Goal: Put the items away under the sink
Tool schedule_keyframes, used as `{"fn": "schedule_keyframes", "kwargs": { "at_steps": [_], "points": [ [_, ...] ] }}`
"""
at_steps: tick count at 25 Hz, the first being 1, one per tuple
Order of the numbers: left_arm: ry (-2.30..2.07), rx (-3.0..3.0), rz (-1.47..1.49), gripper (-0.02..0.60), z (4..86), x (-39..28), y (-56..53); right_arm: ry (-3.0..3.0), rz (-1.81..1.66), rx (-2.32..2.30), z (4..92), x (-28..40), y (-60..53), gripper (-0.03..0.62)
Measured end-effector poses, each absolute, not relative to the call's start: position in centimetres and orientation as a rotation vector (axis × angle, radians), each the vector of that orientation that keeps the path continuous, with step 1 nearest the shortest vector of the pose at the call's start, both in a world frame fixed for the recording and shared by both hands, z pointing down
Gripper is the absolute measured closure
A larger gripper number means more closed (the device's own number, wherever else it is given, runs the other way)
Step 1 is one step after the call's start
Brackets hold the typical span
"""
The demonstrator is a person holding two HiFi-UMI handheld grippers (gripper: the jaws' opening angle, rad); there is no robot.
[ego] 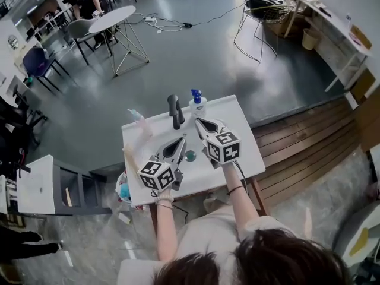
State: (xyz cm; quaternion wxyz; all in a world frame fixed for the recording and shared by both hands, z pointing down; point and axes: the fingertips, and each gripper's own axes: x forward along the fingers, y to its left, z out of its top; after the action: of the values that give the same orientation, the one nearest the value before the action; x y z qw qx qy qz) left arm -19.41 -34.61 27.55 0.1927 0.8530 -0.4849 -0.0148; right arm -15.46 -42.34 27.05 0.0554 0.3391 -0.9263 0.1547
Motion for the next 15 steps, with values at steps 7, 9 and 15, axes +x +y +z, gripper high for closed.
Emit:
{"fn": "schedule_keyframes", "kwargs": {
  "at_steps": [7,9,15],
  "points": [
    [-1.407,2.319,-0.038,0.580,29.5,-20.1,-34.8,-2.758,0.521,1.079,29.2,-15.5,-44.3,0.576],
    [-1.406,2.299,-0.030,0.580,30.0,-20.3,-34.7,-2.752,0.528,1.081,29.7,-15.6,-44.5,0.576],
    [-1.343,2.319,0.042,0.580,30.8,-19.5,-35.9,-2.729,0.566,1.141,30.4,-15.4,-46.2,0.576]
  ]
}}
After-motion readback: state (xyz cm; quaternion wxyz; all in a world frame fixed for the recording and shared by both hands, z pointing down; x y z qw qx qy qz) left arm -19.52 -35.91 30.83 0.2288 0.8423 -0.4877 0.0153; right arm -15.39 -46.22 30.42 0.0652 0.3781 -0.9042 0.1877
